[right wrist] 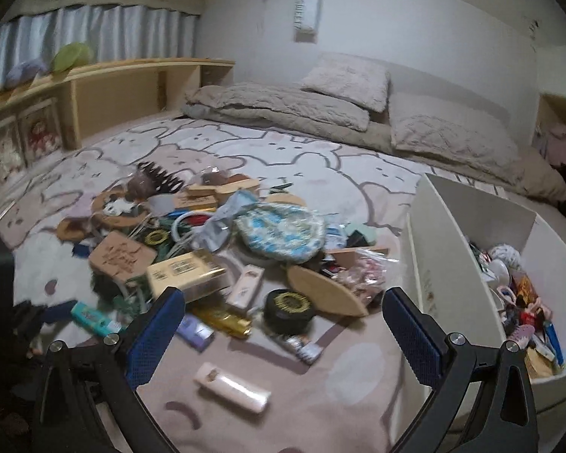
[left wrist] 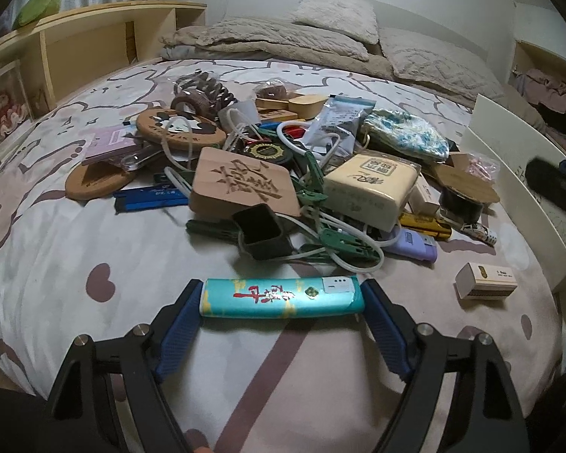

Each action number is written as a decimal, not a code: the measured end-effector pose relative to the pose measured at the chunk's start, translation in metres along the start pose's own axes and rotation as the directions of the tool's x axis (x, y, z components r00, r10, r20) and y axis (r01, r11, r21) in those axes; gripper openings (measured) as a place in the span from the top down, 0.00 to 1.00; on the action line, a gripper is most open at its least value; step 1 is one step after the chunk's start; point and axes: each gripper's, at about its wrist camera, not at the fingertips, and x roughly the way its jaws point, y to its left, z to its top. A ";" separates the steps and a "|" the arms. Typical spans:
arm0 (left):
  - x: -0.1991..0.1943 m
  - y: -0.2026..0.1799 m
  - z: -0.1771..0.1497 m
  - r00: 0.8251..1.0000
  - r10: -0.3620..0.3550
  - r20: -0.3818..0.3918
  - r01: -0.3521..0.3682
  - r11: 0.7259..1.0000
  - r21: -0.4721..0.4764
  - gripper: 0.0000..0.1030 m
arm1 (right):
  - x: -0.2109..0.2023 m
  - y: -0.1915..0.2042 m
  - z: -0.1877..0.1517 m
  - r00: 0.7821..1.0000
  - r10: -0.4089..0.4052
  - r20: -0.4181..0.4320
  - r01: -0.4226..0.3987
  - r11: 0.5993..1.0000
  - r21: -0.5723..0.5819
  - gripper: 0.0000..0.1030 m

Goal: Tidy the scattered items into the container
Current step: 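Lift the teal tube box with the left gripper while the right gripper grasps the white box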

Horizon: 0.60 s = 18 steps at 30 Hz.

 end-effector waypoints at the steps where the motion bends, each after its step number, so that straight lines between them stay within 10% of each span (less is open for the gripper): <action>1: 0.000 0.001 0.000 1.000 -0.001 0.000 0.001 1.000 -0.003 0.19 | -0.002 0.009 -0.001 1.000 -0.016 0.009 0.016 0.999 -0.034 0.00; 18: -0.005 0.010 0.003 1.000 -0.014 -0.008 0.013 0.999 -0.039 0.19 | 0.019 0.033 -0.032 0.980 -0.133 -0.146 0.146 0.986 0.082 0.00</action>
